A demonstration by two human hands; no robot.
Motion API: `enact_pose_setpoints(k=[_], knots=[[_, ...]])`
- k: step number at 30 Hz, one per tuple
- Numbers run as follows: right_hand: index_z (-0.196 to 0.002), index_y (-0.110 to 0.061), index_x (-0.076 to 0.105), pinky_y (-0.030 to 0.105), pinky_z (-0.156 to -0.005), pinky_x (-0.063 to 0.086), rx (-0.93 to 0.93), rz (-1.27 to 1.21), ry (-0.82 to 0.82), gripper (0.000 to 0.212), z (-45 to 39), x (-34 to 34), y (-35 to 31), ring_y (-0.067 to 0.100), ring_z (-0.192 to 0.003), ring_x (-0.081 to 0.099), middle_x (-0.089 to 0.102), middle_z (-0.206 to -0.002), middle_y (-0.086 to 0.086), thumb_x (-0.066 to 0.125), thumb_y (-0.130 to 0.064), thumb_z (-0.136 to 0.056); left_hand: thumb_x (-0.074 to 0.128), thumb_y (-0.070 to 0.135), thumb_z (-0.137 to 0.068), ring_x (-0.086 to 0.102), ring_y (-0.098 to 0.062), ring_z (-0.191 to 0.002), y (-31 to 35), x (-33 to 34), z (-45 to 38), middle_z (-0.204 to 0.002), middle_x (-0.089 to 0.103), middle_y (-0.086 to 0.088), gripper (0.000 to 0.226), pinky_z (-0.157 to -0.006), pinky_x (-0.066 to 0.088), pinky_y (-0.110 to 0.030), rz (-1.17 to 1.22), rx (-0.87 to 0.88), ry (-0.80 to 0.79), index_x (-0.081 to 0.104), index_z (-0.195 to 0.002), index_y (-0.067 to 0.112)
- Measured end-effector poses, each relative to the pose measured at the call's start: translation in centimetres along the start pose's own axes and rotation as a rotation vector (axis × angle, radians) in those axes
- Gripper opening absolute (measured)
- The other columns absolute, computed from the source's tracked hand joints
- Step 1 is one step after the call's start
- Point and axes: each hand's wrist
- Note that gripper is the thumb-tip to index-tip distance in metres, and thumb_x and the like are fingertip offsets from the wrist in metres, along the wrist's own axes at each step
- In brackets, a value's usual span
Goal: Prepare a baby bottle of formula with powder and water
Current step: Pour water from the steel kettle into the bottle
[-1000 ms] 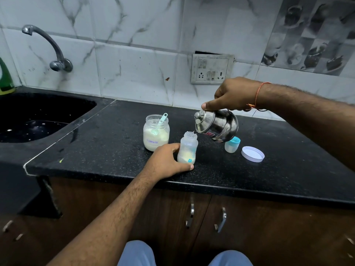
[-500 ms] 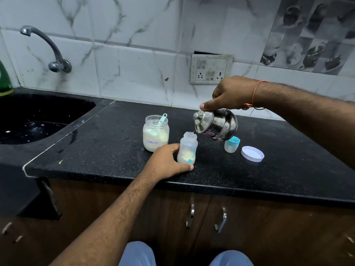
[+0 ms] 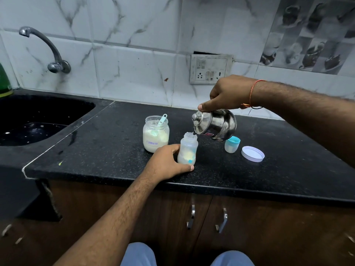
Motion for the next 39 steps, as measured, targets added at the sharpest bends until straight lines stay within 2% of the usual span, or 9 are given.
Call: enact_pose_setpoints(k=[10, 22, 27, 32, 39], knots=[[-0.069, -0.023, 0.064, 0.029, -0.059, 0.036, -0.038, 0.044, 0.004, 0.055, -0.3, 0.2, -0.3, 0.016, -0.067, 0.051, 0.060, -0.068, 0.001, 0.056, -0.071, -0.095, 0.100, 0.044, -0.072, 0.075, -0.001, -0.100, -0.2, 0.1, -0.1, -0.106, 0.082, 0.019, 0.056, -0.097, 0.063, -0.039, 0.003, 0.000, 0.001, 0.079, -0.122, 0.032], [-0.073, -0.017, 0.070, 0.029, -0.059, 0.037, -0.050, 0.083, 0.019, 0.061, -0.8, 0.5, -0.5, 0.018, -0.065, 0.050, 0.061, -0.066, 0.003, 0.055, -0.072, -0.095, 0.100, 0.044, -0.073, 0.071, 0.002, -0.090, -0.5, 0.2, -0.4, -0.106, 0.081, 0.018, 0.060, -0.086, 0.059, -0.029, 0.004, 0.014, 0.002, 0.078, -0.127, 0.032], [-0.069, -0.017, 0.067, 0.029, -0.058, 0.034, -0.055, 0.087, 0.031, 0.061, -0.8, 0.3, -0.4, 0.016, -0.062, 0.049, 0.060, -0.064, 0.002, 0.056, -0.071, -0.095, 0.101, 0.044, -0.073, 0.073, -0.001, -0.097, -0.6, 0.3, -0.5, -0.109, 0.081, 0.018, 0.062, -0.089, 0.060, -0.031, 0.007, 0.014, -0.001, 0.077, -0.129, 0.031], [-0.067, -0.019, 0.065, 0.028, -0.057, 0.033, -0.054, 0.093, 0.029, 0.060, -1.0, 0.2, -0.4, 0.015, -0.062, 0.049, 0.061, -0.062, 0.000, 0.057, -0.072, -0.094, 0.101, 0.042, -0.073, 0.066, 0.005, -0.083, -0.8, 0.4, -0.6, -0.101, 0.079, 0.019, 0.058, -0.077, 0.049, -0.024, 0.012, 0.014, 0.002, 0.078, -0.126, 0.031], [-0.073, -0.018, 0.070, 0.028, -0.057, 0.033, -0.065, 0.126, 0.034, 0.061, -1.0, 0.0, -0.4, 0.015, -0.062, 0.049, 0.061, -0.064, 0.001, 0.055, -0.073, -0.094, 0.101, 0.042, -0.073, 0.062, 0.007, -0.076, -0.9, 0.5, -0.7, -0.098, 0.078, 0.021, 0.058, -0.075, 0.048, -0.023, 0.009, 0.019, 0.006, 0.079, -0.126, 0.031]])
Point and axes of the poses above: each hand's wrist, its own z-axis away from the middle knuckle, its own x-axis out of the palm, y = z × x
